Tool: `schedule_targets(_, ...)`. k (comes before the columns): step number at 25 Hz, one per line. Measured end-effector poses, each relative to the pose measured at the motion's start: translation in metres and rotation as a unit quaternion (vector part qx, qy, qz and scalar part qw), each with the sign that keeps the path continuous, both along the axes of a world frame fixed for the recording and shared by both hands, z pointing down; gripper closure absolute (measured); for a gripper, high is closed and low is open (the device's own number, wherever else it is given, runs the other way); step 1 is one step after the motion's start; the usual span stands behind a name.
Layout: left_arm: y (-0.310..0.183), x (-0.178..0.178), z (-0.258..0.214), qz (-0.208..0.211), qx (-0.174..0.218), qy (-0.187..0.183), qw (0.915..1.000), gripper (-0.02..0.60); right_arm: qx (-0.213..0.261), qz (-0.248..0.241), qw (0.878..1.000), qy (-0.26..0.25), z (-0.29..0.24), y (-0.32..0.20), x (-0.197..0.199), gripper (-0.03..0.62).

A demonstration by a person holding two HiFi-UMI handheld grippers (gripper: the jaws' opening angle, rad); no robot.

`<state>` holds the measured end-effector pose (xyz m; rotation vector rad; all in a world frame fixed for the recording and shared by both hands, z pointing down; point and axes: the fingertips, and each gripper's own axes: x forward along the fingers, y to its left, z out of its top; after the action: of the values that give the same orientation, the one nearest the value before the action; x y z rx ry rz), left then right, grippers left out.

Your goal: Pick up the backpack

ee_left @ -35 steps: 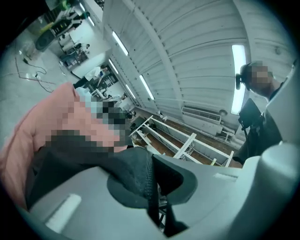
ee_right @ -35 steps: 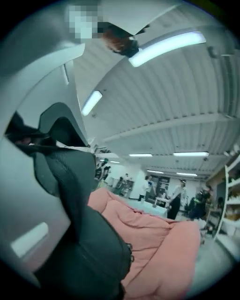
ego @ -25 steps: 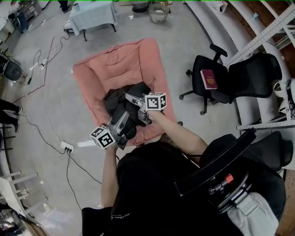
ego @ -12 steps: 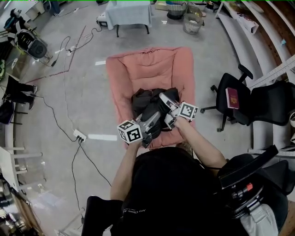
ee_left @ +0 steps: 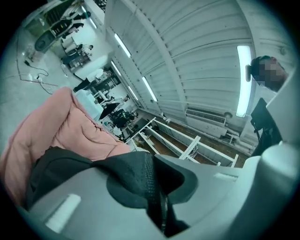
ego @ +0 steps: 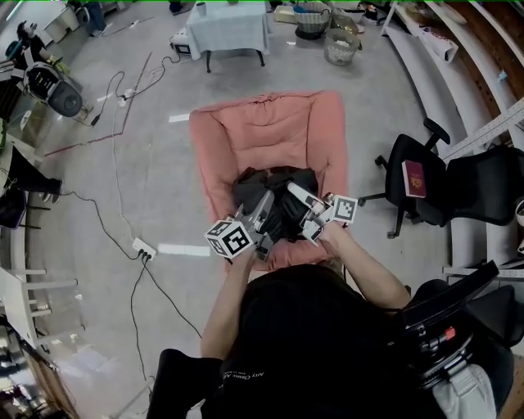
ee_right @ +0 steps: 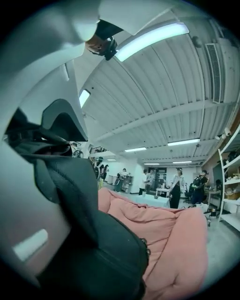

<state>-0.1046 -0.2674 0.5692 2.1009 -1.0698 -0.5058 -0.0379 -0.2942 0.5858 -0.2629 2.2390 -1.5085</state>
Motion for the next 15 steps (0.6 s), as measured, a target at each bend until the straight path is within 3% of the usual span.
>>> schedule_targets(5,-0.001,0.021,0.006,0.037,0.008,-0.013,0.9992,0.541,-0.021,0.029,0.998,0.055,0.027,-0.012,-0.006,0.478)
schedule_targets(9,-0.005,0.012,0.004,0.033,0.006,0.028,0.9991,0.540,-0.038,0.040,0.998,0.010,0.022,-0.017,-0.001,0.502)
schedule_targets(11,0.001,0.025,0.005,0.060,0.009,0.024,0.9979,0.541,-0.052,0.050,0.996,0.060,0.042,-0.019,-0.001,0.497)
schedule_targets(13,0.003,0.033,0.006,0.076,0.007,0.021,0.9969,0.540,-0.097,0.052,0.986,0.127,0.075,-0.015,-0.007,0.509)
schedule_targets(15,0.002,0.025,0.005,0.064,0.002,0.039,0.9972,0.540,-0.104,0.026,0.984,0.140,0.088,-0.007,-0.021,0.544)
